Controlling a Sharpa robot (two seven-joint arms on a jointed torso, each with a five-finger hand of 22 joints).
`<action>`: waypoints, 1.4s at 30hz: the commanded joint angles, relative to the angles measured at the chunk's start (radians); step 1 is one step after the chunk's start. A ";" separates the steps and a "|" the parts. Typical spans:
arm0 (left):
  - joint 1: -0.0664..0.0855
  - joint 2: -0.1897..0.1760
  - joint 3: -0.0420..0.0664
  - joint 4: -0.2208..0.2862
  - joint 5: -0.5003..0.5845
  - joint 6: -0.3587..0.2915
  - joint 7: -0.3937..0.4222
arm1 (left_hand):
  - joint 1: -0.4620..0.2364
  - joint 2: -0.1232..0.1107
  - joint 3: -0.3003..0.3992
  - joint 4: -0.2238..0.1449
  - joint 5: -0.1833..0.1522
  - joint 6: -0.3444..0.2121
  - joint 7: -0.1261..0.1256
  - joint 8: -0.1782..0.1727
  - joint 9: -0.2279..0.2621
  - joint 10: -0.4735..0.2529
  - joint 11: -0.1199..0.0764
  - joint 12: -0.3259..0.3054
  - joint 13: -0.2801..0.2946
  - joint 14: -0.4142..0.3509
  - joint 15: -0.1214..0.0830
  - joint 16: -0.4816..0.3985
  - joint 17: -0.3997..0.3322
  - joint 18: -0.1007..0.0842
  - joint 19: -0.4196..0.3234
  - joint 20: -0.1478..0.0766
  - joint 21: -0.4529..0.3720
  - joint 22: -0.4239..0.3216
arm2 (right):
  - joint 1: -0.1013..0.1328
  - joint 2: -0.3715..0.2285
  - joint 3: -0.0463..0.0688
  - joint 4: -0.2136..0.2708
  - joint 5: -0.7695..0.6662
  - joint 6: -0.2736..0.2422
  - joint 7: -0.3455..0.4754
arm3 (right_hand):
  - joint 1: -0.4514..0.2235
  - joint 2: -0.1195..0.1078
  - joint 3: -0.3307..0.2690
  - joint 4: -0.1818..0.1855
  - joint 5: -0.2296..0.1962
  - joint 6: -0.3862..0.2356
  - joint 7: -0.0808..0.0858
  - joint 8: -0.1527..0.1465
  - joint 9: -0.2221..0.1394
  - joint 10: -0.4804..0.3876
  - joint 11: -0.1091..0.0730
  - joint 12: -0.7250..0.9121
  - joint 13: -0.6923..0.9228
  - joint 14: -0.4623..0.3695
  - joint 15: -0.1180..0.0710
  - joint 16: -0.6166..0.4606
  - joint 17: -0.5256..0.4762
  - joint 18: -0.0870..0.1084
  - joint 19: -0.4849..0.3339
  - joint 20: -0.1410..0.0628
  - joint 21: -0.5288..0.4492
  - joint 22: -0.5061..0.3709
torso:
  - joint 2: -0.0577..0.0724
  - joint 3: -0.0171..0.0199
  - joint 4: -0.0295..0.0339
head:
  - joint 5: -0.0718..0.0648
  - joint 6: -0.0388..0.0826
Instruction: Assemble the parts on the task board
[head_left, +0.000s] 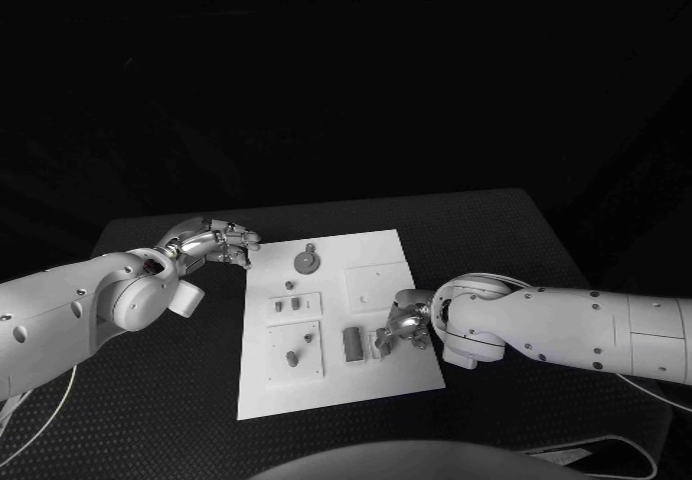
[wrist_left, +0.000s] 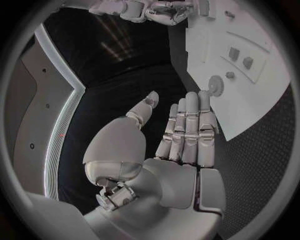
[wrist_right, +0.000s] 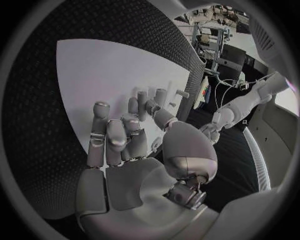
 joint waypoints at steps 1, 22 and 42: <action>0.000 0.002 0.001 0.002 -0.002 0.008 0.008 | -0.004 -0.003 -0.005 -0.003 -0.005 -0.002 -0.006 0.001 -0.001 -0.006 0.000 0.007 -0.002 -0.002 0.004 -0.004 0.002 0.017 -0.005 0.001 -0.002 -0.002 | 0.000 0.004 0.000 -0.005 0.021 0.001 0.001 | 0.027 0.023 -0.006 0.000 0.003 0.002 0.006 0.002 0.001 0.018 -0.010 0.004 -0.001 0.008 -0.007 0.005 -0.003 0.015 0.004 -0.003 0.003 0.019 | 0.000 -0.0006 -0.0002 | -0.001 0.000; 0.000 0.003 0.001 0.001 -0.005 0.008 0.008 | -0.004 -0.003 -0.006 -0.003 -0.005 -0.002 -0.006 0.001 -0.001 -0.006 0.000 0.007 -0.002 -0.002 0.004 -0.005 0.002 0.017 -0.005 0.001 -0.002 -0.002 | -0.001 0.043 0.000 -0.031 0.023 0.020 0.001 | 0.027 0.025 -0.006 0.000 0.003 0.002 0.006 0.001 0.000 0.019 -0.010 0.003 -0.001 0.008 -0.007 0.004 -0.005 0.015 0.004 -0.003 0.003 0.019 | 0.000 -0.0009 -0.0008 | -0.002 -0.006; 0.000 0.001 0.001 0.003 -0.006 0.010 0.007 | -0.005 -0.003 -0.007 -0.003 -0.005 -0.002 -0.006 0.001 -0.001 -0.005 0.000 0.007 -0.002 -0.001 0.004 -0.005 0.003 0.017 -0.005 0.001 -0.002 -0.002 | -0.002 0.053 0.000 -0.042 0.034 0.038 -0.002 | 0.020 0.023 -0.011 0.001 0.003 0.001 0.007 0.000 -0.001 0.019 -0.009 0.001 -0.002 0.007 -0.007 0.002 -0.007 0.015 0.003 -0.002 0.001 0.018 | 0.000 -0.0002 0.0005 | 0.008 -0.010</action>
